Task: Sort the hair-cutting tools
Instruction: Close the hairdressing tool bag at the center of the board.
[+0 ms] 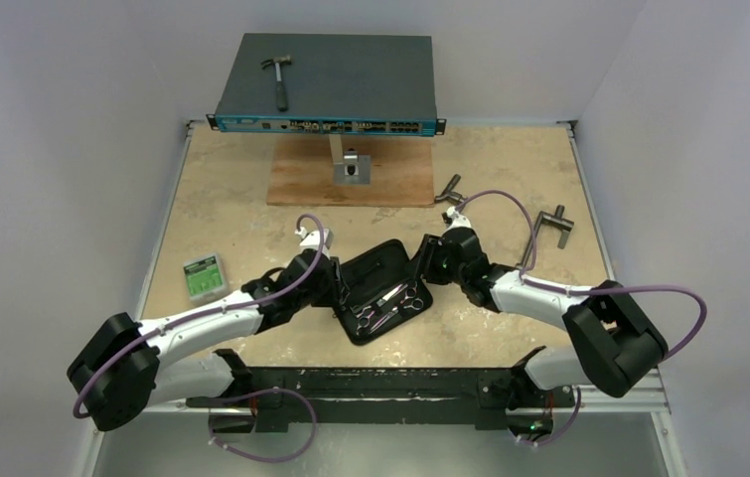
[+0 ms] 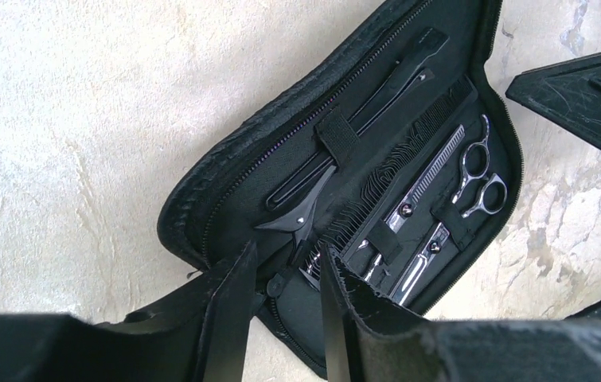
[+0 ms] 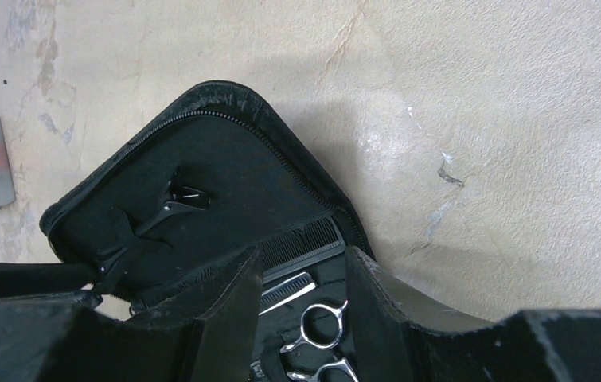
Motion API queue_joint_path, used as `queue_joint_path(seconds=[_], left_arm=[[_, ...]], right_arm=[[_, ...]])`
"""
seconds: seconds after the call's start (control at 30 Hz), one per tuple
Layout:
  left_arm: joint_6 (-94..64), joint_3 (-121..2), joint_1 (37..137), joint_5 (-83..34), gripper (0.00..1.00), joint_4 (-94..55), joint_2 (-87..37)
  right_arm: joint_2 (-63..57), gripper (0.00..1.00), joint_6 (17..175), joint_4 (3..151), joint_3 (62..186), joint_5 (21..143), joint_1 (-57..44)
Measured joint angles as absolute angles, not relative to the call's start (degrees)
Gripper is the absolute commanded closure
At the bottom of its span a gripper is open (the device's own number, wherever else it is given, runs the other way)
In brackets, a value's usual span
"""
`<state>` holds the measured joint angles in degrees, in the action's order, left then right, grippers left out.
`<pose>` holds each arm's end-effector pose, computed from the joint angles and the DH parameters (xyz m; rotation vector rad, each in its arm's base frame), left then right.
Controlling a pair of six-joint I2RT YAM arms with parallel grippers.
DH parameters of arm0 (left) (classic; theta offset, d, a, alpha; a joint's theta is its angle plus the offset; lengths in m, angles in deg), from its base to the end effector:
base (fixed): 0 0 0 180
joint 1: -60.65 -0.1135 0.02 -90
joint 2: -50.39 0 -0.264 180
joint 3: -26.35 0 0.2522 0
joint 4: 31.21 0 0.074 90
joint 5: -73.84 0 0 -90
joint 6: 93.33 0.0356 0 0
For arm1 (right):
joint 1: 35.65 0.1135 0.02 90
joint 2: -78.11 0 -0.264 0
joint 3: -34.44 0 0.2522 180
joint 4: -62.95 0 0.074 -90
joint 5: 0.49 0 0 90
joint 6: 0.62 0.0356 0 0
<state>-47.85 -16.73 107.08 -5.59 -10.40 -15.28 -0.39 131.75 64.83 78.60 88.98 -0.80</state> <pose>0.1586 -0.1573 0.1823 -0.0552 2.3857 -0.5775 0.2165 0.1511 0.1652 0.1460 2.3046 0.7391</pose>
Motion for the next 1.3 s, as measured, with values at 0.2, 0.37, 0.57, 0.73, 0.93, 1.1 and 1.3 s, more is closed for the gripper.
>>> queue_joint_path(seconds=[0.2,0.37,0.57,0.73,0.93,1.1,1.3], left_arm=[[-47.7,-16.7,106.8,-6.8,0.74,-10.6,-15.8],[-47.7,-16.8,106.8,-8.1,0.83,-10.7,-17.4],[-47.2,-16.8,106.8,-8.9,1.0,-10.7,-17.7],[-45.7,-16.8,106.8,-9.4,1.0,-10.6,-17.0],[-43.3,-16.4,106.9,-8.1,1.0,-10.6,-16.5],[-41.5,-15.9,107.9,-4.5,1.0,-10.4,-16.4],[-40.8,-15.9,108.3,-2.4,1.0,-9.5,-16.0]], right_arm=[[-0.4,0.58,131.7,64.7,78.6,89.0,-0.8],[-0.4,0.58,131.7,64.7,78.6,89.0,-0.8],[-0.4,0.58,131.7,64.7,78.6,89.0,-0.8],[-0.5,0.58,131.6,64.7,78.6,89.0,-0.9],[-1.7,0.59,131.3,64.4,78.6,89.0,-1.2],[-2.2,0.59,131.3,64.2,78.6,89.0,-1.3],[-3.3,0.57,131.1,63.8,78.9,89.0,-1.3]])
